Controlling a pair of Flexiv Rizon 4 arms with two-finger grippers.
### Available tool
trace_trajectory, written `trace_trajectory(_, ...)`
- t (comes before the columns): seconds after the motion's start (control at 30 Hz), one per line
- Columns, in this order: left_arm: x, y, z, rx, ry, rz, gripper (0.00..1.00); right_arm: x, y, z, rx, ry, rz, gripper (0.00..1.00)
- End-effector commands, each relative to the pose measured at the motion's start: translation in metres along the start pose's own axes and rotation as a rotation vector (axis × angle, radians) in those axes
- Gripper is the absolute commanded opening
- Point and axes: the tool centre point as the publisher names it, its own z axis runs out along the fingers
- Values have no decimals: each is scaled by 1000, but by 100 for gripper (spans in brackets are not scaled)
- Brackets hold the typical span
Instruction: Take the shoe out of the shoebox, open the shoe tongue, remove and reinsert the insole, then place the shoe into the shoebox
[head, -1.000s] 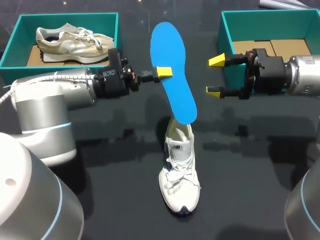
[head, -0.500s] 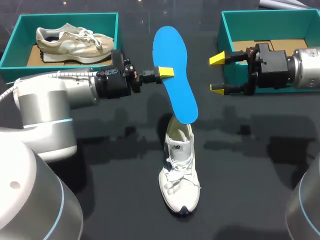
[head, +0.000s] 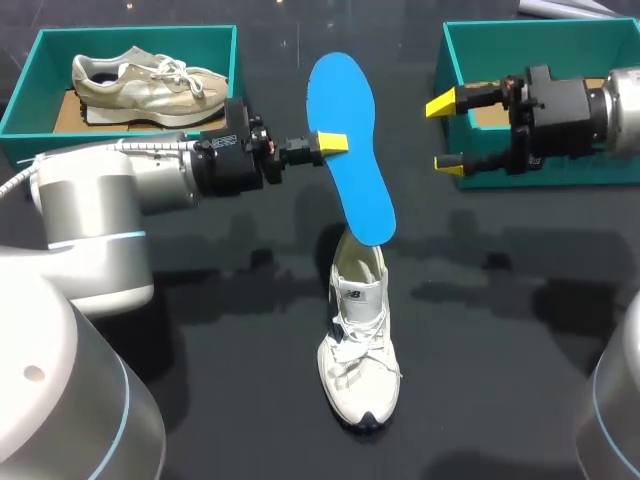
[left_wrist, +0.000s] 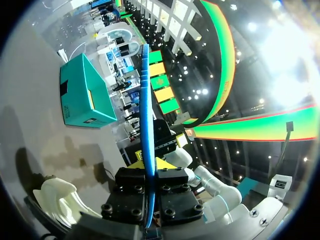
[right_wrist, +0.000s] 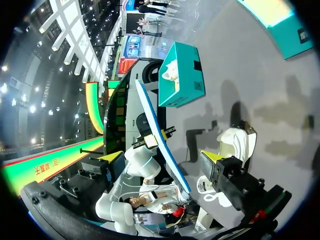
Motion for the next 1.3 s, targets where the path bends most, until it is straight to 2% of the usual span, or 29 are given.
trace_trajectory(0.03, -3, 2, 1, 7, -4, -63, 0, 14, -9, -6, -17, -83, 0, 100)
trace_trajectory(0.3, 9, -9, -4, 25, 25, -266, 0, 23, -12, -7, -27, -159, -6, 100)
trace_trajectory(0.73, 9, -17, -4, 9, -8, -306, 0, 45, -16, -1, -47, -343, -18, 100)
trace_trajectory(1.0, 5, -11, 1, -31, -27, -344, 0, 52, -20, 9, -49, -462, -34, 100)
trace_trajectory(1.3, 6, -11, 2, -33, -30, -341, 0, 64, -24, 17, -63, -613, -69, 100)
